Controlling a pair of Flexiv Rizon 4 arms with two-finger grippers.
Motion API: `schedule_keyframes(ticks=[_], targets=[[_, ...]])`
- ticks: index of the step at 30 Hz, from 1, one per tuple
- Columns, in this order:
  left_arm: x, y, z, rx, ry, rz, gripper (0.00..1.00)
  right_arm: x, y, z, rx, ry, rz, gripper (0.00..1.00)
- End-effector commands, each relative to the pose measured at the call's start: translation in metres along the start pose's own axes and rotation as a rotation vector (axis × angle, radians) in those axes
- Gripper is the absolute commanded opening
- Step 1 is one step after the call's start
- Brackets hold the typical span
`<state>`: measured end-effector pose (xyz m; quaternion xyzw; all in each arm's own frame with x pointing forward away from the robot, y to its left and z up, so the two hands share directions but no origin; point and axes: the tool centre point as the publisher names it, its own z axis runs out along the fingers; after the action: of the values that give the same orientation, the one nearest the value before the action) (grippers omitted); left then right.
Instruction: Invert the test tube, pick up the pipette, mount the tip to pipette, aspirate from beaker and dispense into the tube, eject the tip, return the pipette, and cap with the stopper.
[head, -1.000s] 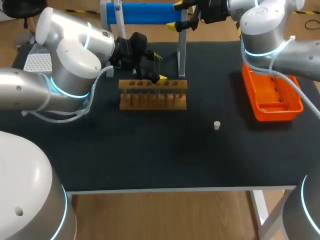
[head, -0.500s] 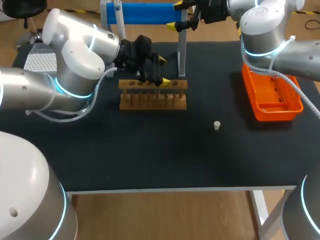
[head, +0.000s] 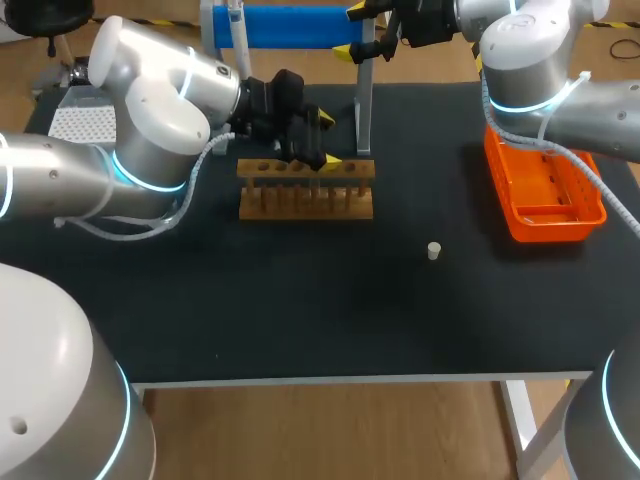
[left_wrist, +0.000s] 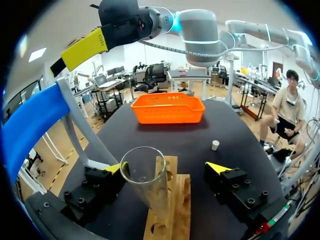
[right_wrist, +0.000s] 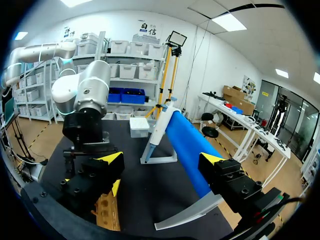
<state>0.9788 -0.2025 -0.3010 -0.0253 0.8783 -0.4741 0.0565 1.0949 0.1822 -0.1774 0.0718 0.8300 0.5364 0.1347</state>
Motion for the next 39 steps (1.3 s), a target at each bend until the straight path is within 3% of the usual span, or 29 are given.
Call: schedule_keyframes(ticks=[1, 29, 39], targets=[[-0.004, 0.001, 0.001, 0.006, 0.003, 0.002, 1.0, -0.001, 0.0, -0.001, 0.002, 0.003, 0.001, 1.0], [-0.004, 0.0, -0.001, 0.018, 0.001, 0.006, 1.0, -0.001, 0.0, -0.001, 0.002, 0.003, 0.001, 1.0], [-0.004, 0.0, -0.001, 0.018, 0.001, 0.006, 1.0, 0.055, -0.041, -0.072, 0.059, -0.043, -0.002, 1.0]])
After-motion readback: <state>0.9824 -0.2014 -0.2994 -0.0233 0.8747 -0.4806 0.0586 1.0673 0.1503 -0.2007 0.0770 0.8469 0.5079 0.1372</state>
